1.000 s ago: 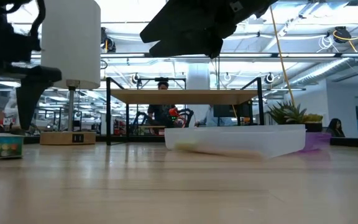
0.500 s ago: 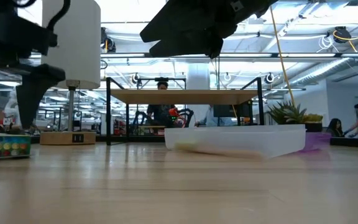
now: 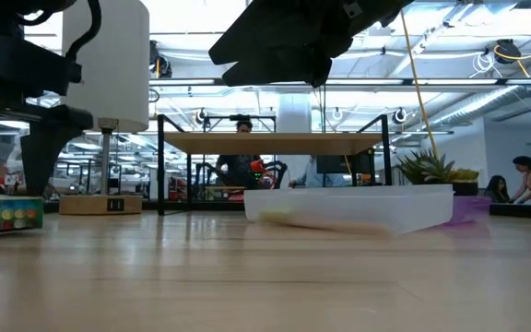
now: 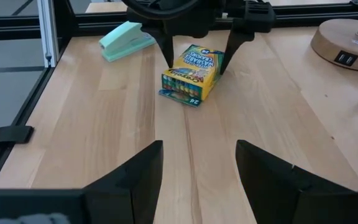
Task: Pack school essentials
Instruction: Put the crayon box into the transparent violet supply box
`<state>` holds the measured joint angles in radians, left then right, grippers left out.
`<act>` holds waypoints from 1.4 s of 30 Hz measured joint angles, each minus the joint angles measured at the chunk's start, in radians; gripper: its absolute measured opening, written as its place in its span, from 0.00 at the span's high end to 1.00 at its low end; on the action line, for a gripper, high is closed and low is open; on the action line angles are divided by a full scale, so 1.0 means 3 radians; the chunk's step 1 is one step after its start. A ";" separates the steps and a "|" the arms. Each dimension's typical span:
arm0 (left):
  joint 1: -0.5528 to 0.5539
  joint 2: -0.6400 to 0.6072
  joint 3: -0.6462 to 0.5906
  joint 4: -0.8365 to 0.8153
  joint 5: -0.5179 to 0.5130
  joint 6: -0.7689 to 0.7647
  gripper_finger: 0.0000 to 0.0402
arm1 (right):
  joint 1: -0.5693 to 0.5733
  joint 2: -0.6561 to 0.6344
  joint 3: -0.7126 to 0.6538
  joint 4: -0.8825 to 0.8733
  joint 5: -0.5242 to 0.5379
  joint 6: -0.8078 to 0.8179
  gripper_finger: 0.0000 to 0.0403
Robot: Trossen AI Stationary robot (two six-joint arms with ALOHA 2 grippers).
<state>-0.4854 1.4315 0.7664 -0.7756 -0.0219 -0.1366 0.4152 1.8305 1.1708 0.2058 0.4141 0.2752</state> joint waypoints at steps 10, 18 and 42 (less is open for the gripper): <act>0.0050 0.0004 0.0127 -0.0071 -0.0093 -0.0032 0.01 | 0.0000 0.0000 0.0000 -0.0001 -0.0001 0.0001 0.52; 0.0134 0.0117 0.0142 -0.0130 0.0011 -0.0375 0.01 | 0.0000 0.0000 -0.0001 0.0000 -0.0001 0.0003 0.52; 0.0295 0.0202 0.0815 -0.0757 0.0000 0.0067 0.00 | 0.0061 0.0000 -0.0001 -0.0007 0.0000 0.0003 0.52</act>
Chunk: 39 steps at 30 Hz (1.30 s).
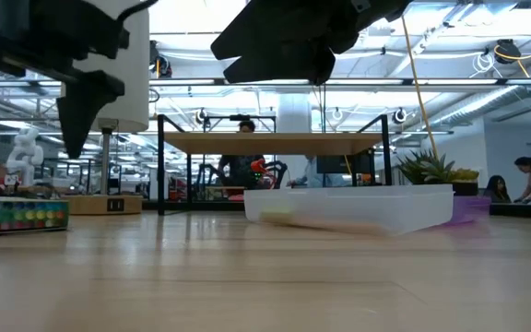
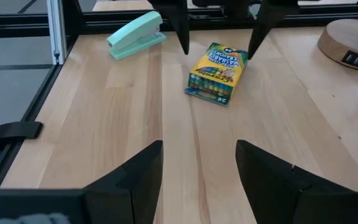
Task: Pack school essentials
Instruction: Put the crayon box into the transparent violet supply box
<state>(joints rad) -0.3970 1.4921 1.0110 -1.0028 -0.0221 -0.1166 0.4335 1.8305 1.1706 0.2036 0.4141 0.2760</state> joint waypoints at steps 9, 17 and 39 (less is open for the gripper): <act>-0.0093 0.0053 -0.0444 0.0035 -0.0067 0.0179 0.01 | 0.0022 0.0000 0.0000 -0.0091 -0.0001 0.0023 0.52; -0.0097 0.0047 -0.0738 0.0259 -0.0338 0.0148 0.01 | 0.0027 0.0000 0.0000 -0.0068 -0.0001 0.0001 0.52; -0.0096 0.0047 -0.0828 0.0640 -0.0408 0.0286 0.29 | -0.0001 -0.0287 0.0000 -0.0546 0.0147 -0.0095 0.52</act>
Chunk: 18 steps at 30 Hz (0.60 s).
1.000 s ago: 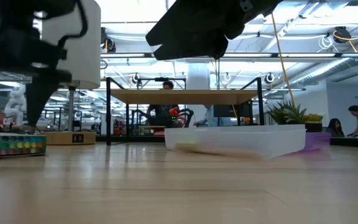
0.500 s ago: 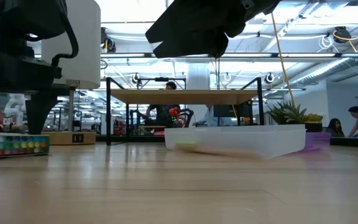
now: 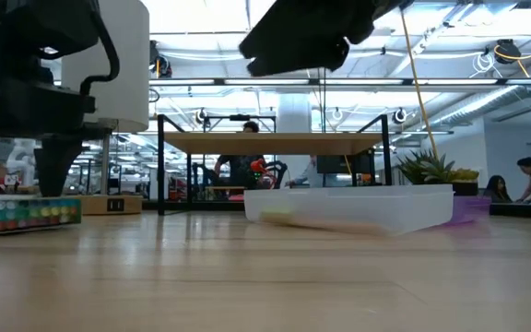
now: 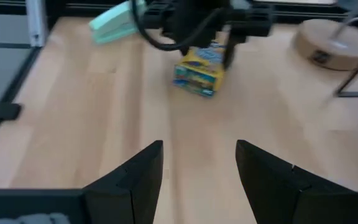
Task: Pack school essentials
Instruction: Put the crayon box into the transparent violet supply box
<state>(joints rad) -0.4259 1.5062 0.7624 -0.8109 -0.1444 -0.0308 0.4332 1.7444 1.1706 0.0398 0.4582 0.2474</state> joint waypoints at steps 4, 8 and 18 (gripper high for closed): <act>0.0000 -0.0001 0.0109 0.0081 -0.0127 -0.0015 0.35 | 0.0031 -0.0184 0.0000 -0.0193 0.0162 -0.0020 0.52; 0.0000 -0.0001 0.0234 0.0264 -0.0147 0.0133 0.33 | 0.0098 -0.0339 0.0000 -0.0484 0.0408 -0.0052 0.52; 0.0263 -0.0001 0.0612 0.1281 -0.0313 0.0947 0.31 | 0.0160 -0.0565 0.0000 -0.0852 0.0739 0.0006 0.52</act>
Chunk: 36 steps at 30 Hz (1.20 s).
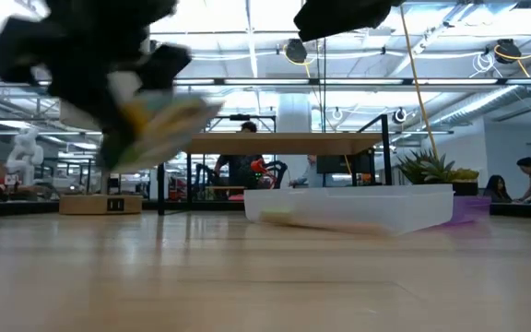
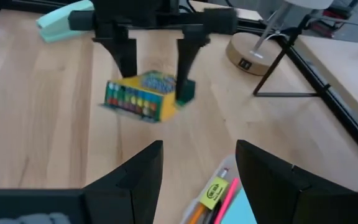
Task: Pack school essentials
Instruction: Put the crayon box into the transparent violet supply box
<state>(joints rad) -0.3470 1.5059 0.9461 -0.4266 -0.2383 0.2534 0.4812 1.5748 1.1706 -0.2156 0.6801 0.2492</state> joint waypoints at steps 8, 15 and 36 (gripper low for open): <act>0.0444 0.0247 0.0003 0.1024 0.0354 0.0828 0.33 | 0.0000 -0.0053 0.0000 0.0006 0.0342 -0.0012 0.52; 0.0650 0.0945 0.0599 0.1394 0.0481 0.1338 0.33 | 0.0020 -0.0266 -0.0001 -0.0073 0.0921 0.0020 0.52; 0.0785 0.1970 0.1932 0.0657 0.0417 0.1652 0.32 | 0.0613 -0.0649 -0.0001 -0.0830 0.0805 0.0813 0.52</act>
<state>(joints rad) -0.1115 2.0968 1.5257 -0.2296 -0.1133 0.7492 0.6652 1.3801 1.1702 -0.4647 0.9215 0.4932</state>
